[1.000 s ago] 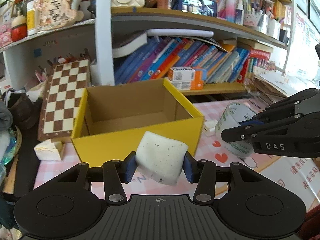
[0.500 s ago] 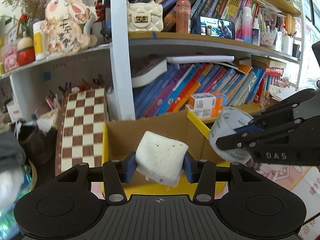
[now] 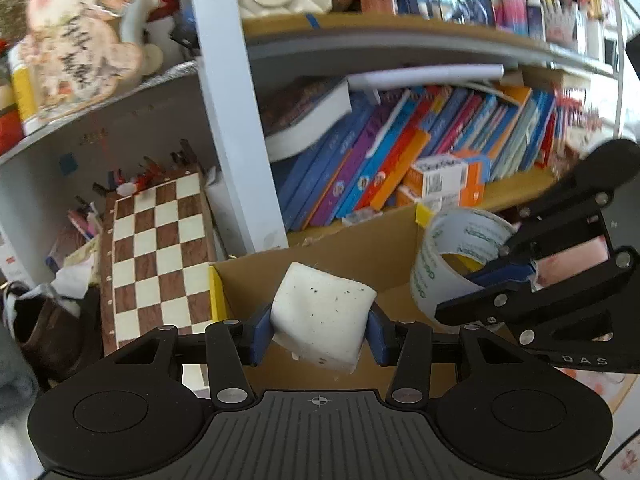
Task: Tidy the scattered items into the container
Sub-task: 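Lower the sponge into the yellow box with the left tool while the right tool lowers the tape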
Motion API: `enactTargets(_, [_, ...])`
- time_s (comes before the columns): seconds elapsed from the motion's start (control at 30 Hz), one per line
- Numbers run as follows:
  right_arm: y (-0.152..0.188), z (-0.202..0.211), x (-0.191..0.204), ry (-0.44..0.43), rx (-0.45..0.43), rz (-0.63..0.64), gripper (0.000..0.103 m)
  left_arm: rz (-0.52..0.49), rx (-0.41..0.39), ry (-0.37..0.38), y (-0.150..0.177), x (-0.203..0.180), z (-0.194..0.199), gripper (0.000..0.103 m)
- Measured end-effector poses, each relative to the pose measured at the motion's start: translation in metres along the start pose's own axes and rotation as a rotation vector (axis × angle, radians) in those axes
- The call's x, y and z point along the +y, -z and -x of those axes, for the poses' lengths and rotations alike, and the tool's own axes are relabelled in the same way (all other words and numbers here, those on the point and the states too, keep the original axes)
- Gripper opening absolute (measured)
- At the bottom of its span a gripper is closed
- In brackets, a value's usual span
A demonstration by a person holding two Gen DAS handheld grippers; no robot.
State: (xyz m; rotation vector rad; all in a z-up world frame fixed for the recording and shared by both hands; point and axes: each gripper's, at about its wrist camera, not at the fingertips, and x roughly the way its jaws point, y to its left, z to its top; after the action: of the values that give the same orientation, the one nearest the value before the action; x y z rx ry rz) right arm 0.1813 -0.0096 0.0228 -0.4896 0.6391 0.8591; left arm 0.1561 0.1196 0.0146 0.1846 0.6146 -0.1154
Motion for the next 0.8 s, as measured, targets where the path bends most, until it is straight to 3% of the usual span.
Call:
enactTargets(0.4, [0.005, -0.049, -0.010, -0.097, 0.105, 0.031, 0.008, -0.039, 0.122, 0.042, 0.008, -0.005, -0.048, 0.047])
enactTargets(0.8, [0.017, -0.083, -0.027, -0.121, 0.219, -0.011, 0.008, -0.066, 0.226, 0.092, 0.017, -0.007, -0.078, 0.047])
